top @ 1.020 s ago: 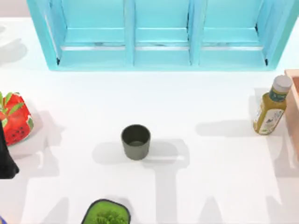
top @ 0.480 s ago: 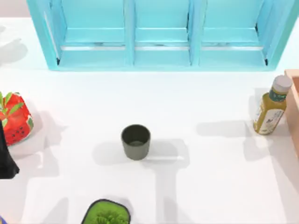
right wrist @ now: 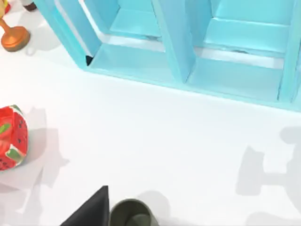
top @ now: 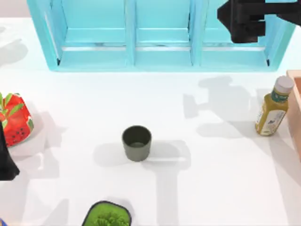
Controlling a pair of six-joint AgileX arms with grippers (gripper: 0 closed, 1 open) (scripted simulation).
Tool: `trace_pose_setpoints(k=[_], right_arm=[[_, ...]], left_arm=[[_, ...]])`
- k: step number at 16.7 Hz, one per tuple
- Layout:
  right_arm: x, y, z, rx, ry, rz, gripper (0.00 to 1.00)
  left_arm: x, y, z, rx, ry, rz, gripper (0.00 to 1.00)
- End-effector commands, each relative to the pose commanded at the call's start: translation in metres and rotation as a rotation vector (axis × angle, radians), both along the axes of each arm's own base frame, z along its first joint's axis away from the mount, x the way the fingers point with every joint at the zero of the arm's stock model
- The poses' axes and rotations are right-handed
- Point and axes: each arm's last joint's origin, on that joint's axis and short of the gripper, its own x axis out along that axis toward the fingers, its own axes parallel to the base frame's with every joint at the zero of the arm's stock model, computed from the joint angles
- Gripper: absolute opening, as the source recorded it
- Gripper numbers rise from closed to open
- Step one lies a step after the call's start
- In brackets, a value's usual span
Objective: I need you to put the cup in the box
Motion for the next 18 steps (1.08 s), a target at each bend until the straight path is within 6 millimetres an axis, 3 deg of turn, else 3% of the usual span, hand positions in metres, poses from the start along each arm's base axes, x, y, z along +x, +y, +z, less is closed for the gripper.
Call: trace_pose_setpoints(k=[5,8,13,15,18], right_arm=[[0.054,0.108,-0.012,-0.109,0.262,0.017,1.0],[0.071,0.153,-0.032,-0.156,0.387,-0.022,1.0],[0.094,0.203,-0.098,-0.281,0.597,-0.139,1.0],[0.098,0.217,-0.127,-0.333,0.663,-0.183,1.0],[0.099,0.229,-0.151,-0.361,0.723,-0.224,1.0]], left_arm=[[0.0,0.0,0.0,0.0,0.0,0.0,1.0],[0.0,0.0,0.0,0.0,0.0,0.0,1.0],[0.0,0.0,0.0,0.0,0.0,0.0,1.0],[0.0,0.0,0.0,0.0,0.0,0.0,1.0],[0.0,0.0,0.0,0.0,0.0,0.0,1.0]])
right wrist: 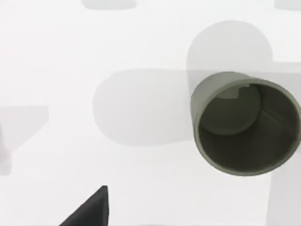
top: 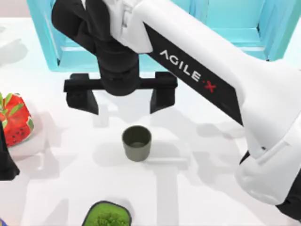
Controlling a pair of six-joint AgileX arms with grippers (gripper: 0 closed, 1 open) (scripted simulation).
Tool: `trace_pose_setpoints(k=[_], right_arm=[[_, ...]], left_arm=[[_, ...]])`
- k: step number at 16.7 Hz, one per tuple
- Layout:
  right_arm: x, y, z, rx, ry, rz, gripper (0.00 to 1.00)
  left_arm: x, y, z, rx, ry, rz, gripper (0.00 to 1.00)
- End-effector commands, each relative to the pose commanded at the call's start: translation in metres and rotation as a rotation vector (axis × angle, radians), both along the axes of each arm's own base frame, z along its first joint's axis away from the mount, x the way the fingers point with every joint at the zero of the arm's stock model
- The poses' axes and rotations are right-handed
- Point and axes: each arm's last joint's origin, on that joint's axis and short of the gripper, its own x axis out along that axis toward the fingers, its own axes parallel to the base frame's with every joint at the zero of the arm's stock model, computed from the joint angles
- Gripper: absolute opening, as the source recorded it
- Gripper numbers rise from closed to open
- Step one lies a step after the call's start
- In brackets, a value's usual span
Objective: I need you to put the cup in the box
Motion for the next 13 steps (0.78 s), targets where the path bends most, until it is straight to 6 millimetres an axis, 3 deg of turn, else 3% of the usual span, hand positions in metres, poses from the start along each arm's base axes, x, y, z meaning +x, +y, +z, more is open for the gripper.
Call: trace_pose_setpoints(k=[13], right_arm=[[0.005,0.009,-0.029,-0.016,0.047,-0.034,1.0]], left_arm=[[0.0,0.0,0.0,0.0,0.0,0.0,1.0]])
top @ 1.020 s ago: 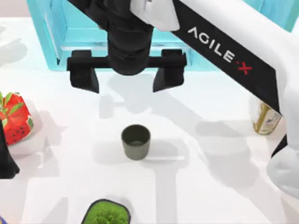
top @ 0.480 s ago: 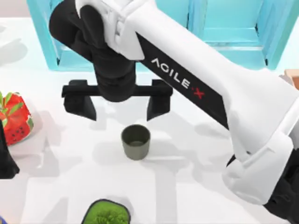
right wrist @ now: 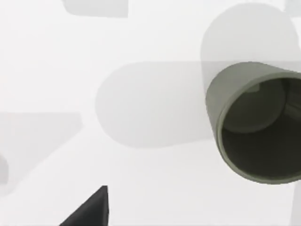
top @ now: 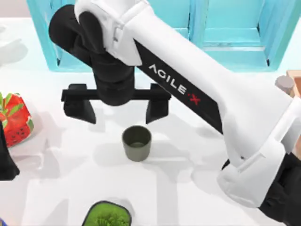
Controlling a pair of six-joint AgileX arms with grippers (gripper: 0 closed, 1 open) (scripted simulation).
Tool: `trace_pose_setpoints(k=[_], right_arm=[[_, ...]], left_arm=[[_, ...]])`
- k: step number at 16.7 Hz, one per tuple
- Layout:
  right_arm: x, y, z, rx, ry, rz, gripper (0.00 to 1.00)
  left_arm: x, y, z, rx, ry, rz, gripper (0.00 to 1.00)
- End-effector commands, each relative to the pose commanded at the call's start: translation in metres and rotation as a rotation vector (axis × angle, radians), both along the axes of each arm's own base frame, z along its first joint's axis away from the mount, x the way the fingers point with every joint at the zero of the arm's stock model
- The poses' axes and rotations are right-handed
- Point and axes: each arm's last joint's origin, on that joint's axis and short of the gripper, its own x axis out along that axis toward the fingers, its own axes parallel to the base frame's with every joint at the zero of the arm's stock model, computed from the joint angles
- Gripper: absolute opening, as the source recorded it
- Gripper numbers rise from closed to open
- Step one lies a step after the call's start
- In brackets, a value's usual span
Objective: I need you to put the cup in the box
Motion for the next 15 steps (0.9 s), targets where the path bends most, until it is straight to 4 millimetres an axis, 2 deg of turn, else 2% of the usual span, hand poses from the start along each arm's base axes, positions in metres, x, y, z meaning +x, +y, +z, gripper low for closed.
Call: trace_pose_setpoints(k=[4,10,15], right_arm=[[0.005,0.006,-0.031,0.002,-0.002,0.001,1.0],[0.007,0.0,-0.079,0.006,-0.004,0.001,1.0],[0.007,-0.001,-0.085,0.004,-0.003,0.001,1.0]], left_arm=[[0.0,0.0,0.0,0.0,0.0,0.0,1.0],[0.0,0.0,0.0,0.0,0.0,0.0,1.0],[0.0,0.0,0.0,0.0,0.0,0.0,1.0]])
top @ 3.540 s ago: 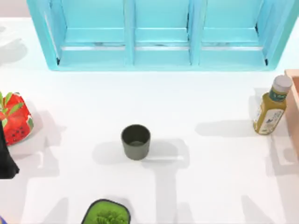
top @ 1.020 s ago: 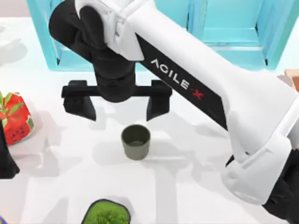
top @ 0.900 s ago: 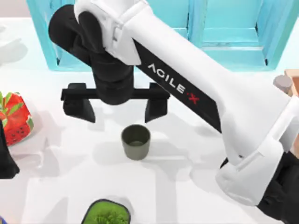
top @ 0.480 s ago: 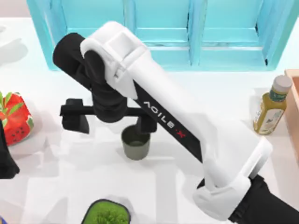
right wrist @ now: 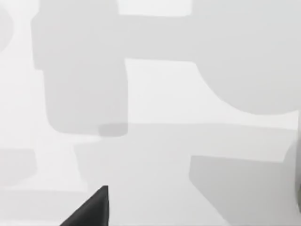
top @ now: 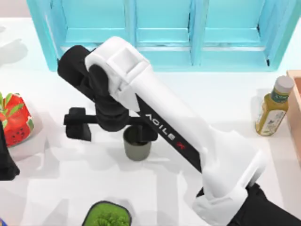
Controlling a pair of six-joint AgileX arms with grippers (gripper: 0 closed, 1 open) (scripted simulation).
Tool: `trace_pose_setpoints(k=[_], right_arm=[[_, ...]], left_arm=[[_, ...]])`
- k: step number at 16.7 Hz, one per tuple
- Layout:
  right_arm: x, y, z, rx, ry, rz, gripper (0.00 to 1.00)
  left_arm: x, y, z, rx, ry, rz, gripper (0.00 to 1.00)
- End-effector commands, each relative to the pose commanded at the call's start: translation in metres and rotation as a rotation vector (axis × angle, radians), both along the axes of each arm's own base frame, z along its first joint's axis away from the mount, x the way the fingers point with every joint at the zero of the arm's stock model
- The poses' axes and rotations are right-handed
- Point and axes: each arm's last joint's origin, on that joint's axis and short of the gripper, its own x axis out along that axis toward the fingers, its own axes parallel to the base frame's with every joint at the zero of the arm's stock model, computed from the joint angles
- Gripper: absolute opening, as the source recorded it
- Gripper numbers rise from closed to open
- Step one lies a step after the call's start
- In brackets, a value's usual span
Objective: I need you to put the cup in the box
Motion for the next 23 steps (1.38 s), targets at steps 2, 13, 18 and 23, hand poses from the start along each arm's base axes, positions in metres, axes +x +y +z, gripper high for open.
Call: trace_pose_setpoints(k=[2,13,18,23], right_arm=[[0.0,0.0,0.0,0.0,0.0,0.0,0.92],[0.0,0.0,0.0,0.0,0.0,0.0,0.1],[0.0,0.0,0.0,0.0,0.0,0.0,0.0],[-0.001,0.011,0.006,0.062,-0.034,0.017,0.0]], left_arm=[[0.0,0.0,0.0,0.0,0.0,0.0,1.0],[0.0,0.0,0.0,0.0,0.0,0.0,1.0],[0.0,0.0,0.0,0.0,0.0,0.0,1.0],[0.0,0.0,0.0,0.0,0.0,0.0,1.0]])
